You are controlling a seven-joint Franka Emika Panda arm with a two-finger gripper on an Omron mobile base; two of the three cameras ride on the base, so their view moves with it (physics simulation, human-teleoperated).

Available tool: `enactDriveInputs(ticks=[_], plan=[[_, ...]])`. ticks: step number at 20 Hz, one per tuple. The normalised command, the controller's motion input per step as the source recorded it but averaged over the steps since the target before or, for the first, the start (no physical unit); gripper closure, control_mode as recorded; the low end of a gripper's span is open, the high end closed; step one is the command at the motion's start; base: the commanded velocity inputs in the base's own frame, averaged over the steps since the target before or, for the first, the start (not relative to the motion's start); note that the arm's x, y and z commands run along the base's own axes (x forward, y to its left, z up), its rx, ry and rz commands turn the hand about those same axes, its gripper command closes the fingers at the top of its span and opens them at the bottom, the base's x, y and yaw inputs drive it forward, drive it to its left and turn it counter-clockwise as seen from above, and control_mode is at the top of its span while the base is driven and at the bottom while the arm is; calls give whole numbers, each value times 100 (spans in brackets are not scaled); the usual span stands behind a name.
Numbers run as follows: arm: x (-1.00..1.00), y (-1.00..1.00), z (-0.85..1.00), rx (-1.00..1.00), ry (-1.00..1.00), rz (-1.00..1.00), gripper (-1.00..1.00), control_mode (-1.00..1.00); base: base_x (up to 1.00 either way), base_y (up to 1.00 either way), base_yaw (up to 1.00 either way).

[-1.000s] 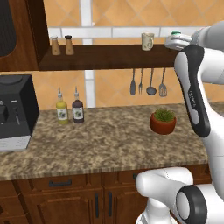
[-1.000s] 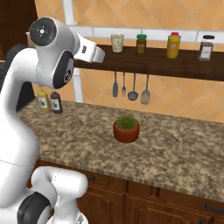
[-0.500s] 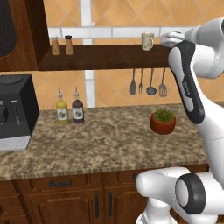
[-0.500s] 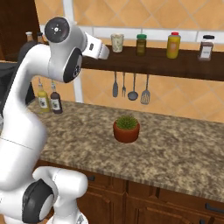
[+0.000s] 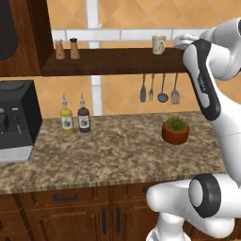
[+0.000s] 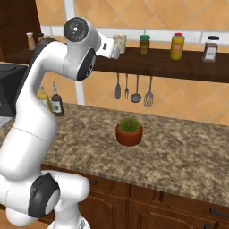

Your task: Gather all objects into one cabinet and sort the glasses and bowls to opposite sides.

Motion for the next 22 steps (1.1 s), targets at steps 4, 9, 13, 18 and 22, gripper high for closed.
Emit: enactDriveInputs(ticks=[4, 9, 13, 18, 22], plan=[[42, 0, -20, 0, 1, 0, -100, -100, 0, 0, 0], [57, 0, -3, 0, 0, 0, -100, -100, 0, 0, 0], [49, 0, 0, 0, 0, 0, -100, -100, 0, 0, 0], [36, 0, -2, 0, 0, 0, -100, -100, 0, 0, 0], [38, -14, -9, 1, 1, 0, -100, -100, 0, 0, 0]])
